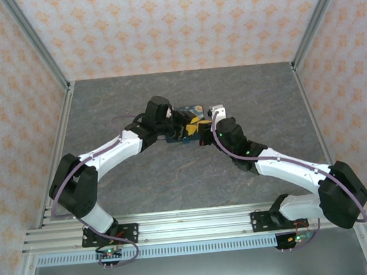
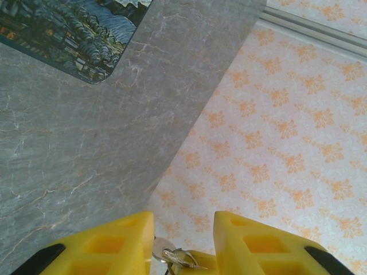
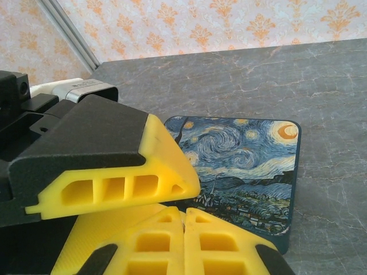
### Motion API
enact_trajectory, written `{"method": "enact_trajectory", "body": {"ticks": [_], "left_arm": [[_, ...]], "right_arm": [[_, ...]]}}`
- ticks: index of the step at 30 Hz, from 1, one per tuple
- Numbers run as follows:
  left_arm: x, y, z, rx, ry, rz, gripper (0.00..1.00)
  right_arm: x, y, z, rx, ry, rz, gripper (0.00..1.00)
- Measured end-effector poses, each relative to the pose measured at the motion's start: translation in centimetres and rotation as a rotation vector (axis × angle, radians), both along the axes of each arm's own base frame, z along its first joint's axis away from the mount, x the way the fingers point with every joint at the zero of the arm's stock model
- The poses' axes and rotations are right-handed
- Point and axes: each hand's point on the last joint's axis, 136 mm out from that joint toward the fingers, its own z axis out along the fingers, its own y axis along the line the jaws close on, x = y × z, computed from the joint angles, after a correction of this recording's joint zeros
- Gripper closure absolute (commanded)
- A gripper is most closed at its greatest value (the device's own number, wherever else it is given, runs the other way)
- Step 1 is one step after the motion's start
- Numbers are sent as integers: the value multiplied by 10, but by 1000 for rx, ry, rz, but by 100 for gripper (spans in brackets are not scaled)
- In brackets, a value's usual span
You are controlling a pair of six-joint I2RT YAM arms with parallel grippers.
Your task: Unlock the padlock with the key
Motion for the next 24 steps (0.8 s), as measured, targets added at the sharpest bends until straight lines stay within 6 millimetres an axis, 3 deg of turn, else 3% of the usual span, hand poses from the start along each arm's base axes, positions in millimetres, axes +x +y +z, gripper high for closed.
{"method": "enact_trajectory", "body": {"ticks": [13, 19, 21, 23, 24], "left_arm": [[2, -1, -9, 10, 16, 1, 83], [5, 0, -7, 14, 9, 17, 100], [7, 0, -6, 14, 3, 23, 100], [8, 0, -6, 14, -1, 22, 100], [8, 0, -6, 16, -2, 20, 100]], "right_arm": [[0, 0, 0, -1, 1, 0, 100], [0, 0, -2, -3, 4, 0, 100], [0, 0, -2, -4, 3, 0, 86], [0, 0, -2, -2, 4, -2, 66], [0, -1, -1, 4, 6, -7, 61]]}}
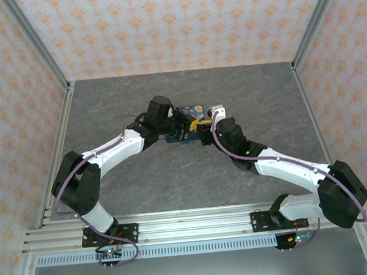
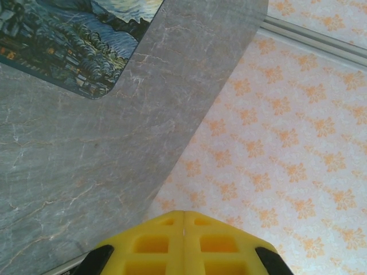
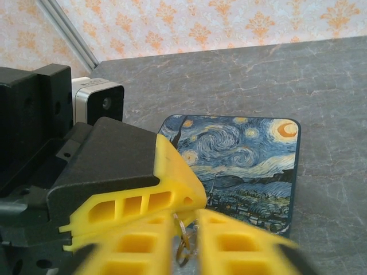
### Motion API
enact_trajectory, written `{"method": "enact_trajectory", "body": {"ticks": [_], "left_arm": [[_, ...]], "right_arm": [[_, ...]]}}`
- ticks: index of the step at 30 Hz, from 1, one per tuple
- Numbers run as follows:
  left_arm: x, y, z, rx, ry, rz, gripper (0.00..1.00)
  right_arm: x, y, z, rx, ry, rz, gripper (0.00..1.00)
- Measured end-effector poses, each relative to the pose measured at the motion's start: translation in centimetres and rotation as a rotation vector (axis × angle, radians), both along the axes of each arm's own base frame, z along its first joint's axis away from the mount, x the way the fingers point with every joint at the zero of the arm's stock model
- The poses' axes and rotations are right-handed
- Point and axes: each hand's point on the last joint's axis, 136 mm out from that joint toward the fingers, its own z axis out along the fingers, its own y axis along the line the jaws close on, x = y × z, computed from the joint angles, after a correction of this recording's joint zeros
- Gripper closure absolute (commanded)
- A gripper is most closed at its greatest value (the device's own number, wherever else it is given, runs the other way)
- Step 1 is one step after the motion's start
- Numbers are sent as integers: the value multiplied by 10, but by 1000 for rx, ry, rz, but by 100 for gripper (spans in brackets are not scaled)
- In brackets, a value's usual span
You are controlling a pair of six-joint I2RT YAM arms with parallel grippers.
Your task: Unlock the padlock with the key
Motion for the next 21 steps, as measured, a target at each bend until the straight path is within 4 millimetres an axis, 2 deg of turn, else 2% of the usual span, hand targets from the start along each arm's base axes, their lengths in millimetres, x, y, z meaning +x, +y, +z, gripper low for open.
{"method": "enact_trajectory", "body": {"ticks": [3, 9, 11, 17, 21], "left_arm": [[1, 0, -4, 26, -27, -21, 100], [12, 4, 1, 131, -184, -80, 100], [18, 8, 4, 178, -264, -104, 100], [36, 22, 12, 311, -488, -156, 100], [38, 26, 23, 360, -595, -174, 100]], "right_arm": [[1, -8, 8, 40, 0, -30, 55], [7, -62, 39, 283, 21, -182, 46], [9, -70, 43, 373, 58, -208, 44], [12, -56, 26, 618, 239, -197, 43], [15, -44, 15, 760, 346, -192, 43]]}}
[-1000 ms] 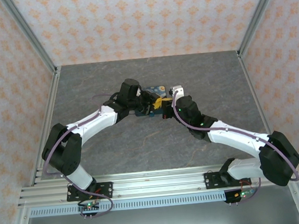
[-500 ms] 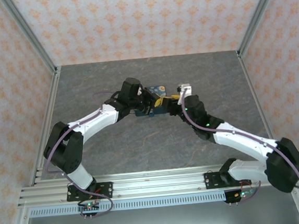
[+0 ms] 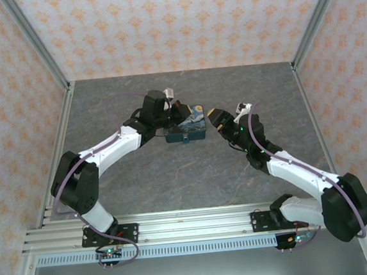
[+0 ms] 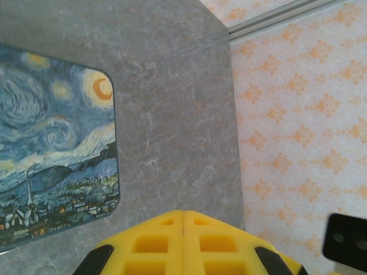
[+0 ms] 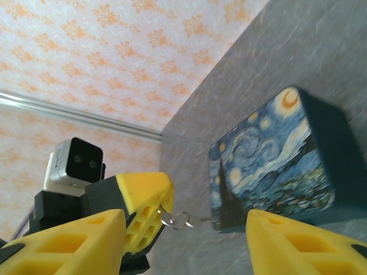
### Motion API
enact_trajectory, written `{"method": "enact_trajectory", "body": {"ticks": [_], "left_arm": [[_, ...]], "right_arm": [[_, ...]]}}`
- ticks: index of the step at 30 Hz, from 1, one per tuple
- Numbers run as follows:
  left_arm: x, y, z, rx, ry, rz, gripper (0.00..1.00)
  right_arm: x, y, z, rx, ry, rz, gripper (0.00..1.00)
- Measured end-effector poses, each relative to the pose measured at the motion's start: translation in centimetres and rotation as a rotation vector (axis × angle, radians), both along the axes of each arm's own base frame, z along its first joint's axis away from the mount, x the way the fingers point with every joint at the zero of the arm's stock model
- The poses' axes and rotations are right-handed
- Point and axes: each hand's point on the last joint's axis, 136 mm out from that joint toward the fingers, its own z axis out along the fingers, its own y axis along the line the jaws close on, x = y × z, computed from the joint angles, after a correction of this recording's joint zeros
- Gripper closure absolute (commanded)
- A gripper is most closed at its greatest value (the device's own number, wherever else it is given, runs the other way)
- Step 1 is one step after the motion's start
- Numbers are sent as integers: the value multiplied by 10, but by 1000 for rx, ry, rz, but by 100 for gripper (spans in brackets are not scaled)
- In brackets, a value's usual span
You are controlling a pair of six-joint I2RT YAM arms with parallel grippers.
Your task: Unlock the padlock with the key
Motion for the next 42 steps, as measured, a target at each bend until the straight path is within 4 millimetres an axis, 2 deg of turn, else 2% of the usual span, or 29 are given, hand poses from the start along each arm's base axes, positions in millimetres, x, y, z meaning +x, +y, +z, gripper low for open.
{"method": "enact_trajectory", "body": {"ticks": [4, 7, 11, 16, 24, 34, 42], "left_arm": [[2, 0, 18, -12, -81, -2, 100], [2, 5, 22, -22, -110, 22, 100], [1, 11, 19, -55, -126, 63, 100], [2, 19, 5, -83, -108, 126, 100], [8, 22, 15, -123, -140, 175, 100], [8, 24, 12, -133, -143, 188, 100], [6, 22, 10, -135, -144, 181, 100]], "right_arm": [[4, 8, -2, 153, 56, -5, 45], [9, 10, -9, 252, 96, -22, 45], [14, 16, -17, 354, 148, -36, 44], [10, 36, -14, 454, 175, -18, 42], [10, 67, -4, 530, 189, 8, 40], [21, 78, -14, 584, 212, -21, 44], [31, 83, -4, 632, 193, -26, 52]]}}
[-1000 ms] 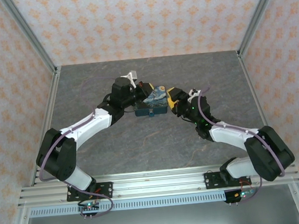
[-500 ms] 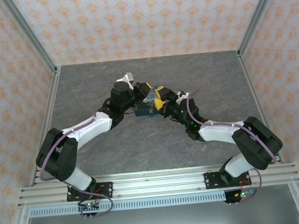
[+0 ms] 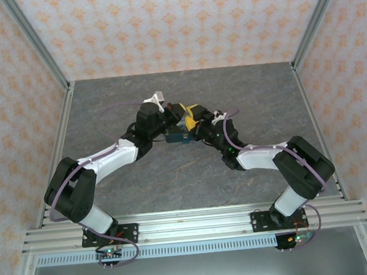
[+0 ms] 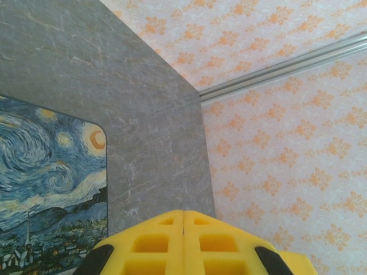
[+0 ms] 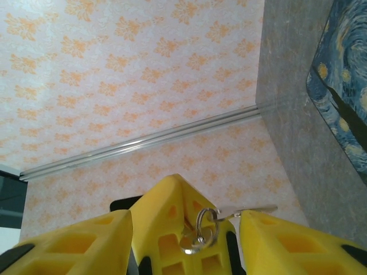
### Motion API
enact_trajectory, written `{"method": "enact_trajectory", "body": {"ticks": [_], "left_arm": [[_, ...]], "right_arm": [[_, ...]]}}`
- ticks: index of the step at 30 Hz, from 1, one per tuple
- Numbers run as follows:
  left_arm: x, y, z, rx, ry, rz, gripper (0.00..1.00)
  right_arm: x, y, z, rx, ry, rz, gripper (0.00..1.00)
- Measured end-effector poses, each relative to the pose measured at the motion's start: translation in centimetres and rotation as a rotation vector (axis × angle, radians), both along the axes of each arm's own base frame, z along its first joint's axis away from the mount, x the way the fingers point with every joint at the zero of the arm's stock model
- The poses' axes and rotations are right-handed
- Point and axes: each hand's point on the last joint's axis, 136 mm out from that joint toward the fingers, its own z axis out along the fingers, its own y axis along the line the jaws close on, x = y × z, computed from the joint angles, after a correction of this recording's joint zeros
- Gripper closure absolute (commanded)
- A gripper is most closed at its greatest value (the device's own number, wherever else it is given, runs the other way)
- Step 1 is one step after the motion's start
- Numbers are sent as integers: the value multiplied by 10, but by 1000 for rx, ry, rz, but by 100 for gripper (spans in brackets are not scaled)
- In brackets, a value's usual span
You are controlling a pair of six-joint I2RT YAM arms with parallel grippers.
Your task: Unlock the padlock with the key
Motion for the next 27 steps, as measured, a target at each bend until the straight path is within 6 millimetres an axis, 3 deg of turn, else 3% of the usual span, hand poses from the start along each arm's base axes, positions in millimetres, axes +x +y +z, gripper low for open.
{"method": "enact_trajectory", "body": {"ticks": [17, 23, 25, 27], "left_arm": [[-1, -2, 3, -14, -11, -2, 100], [0, -2, 4, -28, -7, 4, 100], [0, -2, 3, -32, 0, 7, 90], [-2, -1, 1, -38, 22, 15, 63]], "right_arm": [[6, -2, -6, 35, 18, -31, 99], [7, -3, -5, 39, 13, -38, 100], [7, -3, -5, 38, 14, -37, 100], [6, -4, -8, 30, 14, -38, 100]]}}
